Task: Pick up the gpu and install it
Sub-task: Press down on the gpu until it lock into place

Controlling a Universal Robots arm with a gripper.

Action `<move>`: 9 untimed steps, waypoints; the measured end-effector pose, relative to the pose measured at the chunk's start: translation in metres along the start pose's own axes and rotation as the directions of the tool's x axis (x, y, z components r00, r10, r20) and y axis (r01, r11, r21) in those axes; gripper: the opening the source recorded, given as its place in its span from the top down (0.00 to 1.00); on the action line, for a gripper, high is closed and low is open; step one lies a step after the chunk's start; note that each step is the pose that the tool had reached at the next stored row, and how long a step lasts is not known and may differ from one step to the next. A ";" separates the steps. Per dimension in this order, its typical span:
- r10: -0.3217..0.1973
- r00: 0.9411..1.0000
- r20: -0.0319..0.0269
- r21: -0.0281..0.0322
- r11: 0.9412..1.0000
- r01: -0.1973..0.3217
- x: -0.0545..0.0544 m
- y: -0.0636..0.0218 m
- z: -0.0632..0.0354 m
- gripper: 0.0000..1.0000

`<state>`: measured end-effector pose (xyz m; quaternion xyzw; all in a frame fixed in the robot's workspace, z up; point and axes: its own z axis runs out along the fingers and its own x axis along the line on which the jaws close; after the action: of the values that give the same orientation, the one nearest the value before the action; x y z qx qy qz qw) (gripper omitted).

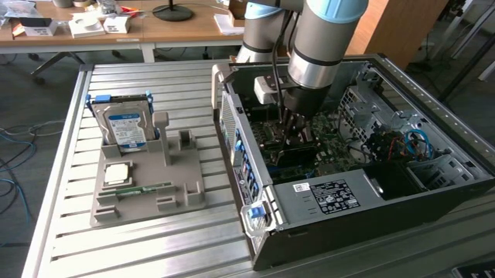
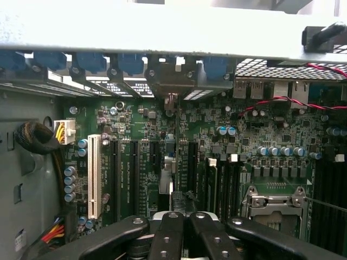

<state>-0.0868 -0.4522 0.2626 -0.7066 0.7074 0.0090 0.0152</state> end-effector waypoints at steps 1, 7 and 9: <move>0.000 1.000 0.000 0.000 1.000 0.000 0.000 0.0000 0.0000 0.89; 0.000 1.000 0.000 0.000 1.000 0.000 0.000 0.0002 0.0003 0.89; 0.000 1.000 0.000 0.000 1.000 0.000 0.000 0.0002 0.0004 0.89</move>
<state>-0.0870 -0.4522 0.2622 -0.7066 0.7074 0.0090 0.0151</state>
